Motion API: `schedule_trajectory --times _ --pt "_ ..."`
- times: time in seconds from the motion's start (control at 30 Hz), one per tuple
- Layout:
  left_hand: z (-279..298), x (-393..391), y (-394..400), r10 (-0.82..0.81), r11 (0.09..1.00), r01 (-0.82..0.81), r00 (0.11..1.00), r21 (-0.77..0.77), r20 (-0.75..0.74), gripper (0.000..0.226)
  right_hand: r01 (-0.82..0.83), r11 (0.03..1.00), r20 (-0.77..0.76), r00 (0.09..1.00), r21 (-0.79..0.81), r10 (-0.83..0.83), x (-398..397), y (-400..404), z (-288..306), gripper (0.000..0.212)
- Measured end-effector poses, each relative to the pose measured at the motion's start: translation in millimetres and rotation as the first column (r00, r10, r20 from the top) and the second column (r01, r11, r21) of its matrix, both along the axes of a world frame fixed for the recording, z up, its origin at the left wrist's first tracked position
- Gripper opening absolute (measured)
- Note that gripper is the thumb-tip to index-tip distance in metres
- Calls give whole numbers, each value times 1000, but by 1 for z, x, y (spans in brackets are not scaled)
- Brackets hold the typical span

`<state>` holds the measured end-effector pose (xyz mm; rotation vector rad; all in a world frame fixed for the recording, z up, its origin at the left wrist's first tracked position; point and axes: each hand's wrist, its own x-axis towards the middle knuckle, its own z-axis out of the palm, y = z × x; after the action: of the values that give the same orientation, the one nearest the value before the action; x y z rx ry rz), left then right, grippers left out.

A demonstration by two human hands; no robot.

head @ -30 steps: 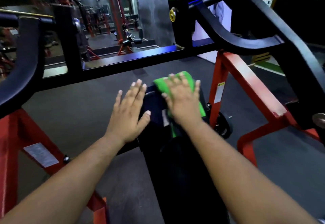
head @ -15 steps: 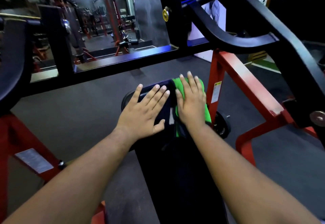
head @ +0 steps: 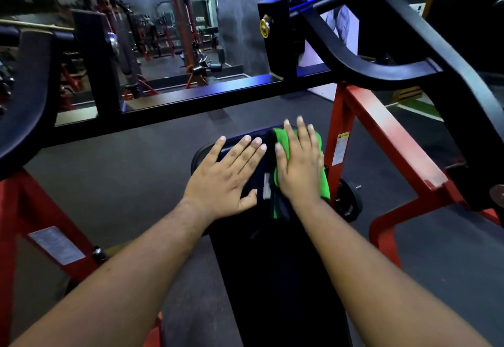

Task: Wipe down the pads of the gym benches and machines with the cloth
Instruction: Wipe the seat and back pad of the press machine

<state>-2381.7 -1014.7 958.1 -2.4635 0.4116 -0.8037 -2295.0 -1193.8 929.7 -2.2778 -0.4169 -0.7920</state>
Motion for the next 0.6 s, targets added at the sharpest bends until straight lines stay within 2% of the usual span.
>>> schedule_trajectory --times 0.07,0.13,0.23,0.27,0.33,0.37,0.47,0.53,0.6 --pt "-1 0 1 -21 1000 22 1000 -23 4 88 35 999 -9 999 28 -34 6 13 21 58" --pt "-2 1 2 -51 997 52 999 -54 18 89 9 1000 6 1000 9 -9 -6 20 10 64" --pt "0 1 6 -107 989 111 993 -99 40 86 -184 973 114 973 -138 200 -20 8 -18 71" --pt "0 0 6 -121 987 124 992 -100 35 86 -203 958 149 961 -203 235 -13 -4 -19 71" --pt "2 -5 6 -132 987 133 991 -91 16 85 -150 951 181 962 -269 203 12 -23 -10 66" --pt "3 -9 9 -128 987 128 992 -92 6 84 -116 968 151 977 -224 152 19 -26 -4 63" --pt "4 -15 28 -35 982 41 999 -185 35 83 14 998 50 999 68 -18 11 9 13 57" --pt "3 -22 48 11 959 -6 1000 -285 15 83 79 993 48 995 87 -83 -13 50 19 56" --pt "1 -28 64 -30 934 15 999 -358 -38 82 35 999 71 997 31 -38 -37 73 20 56"
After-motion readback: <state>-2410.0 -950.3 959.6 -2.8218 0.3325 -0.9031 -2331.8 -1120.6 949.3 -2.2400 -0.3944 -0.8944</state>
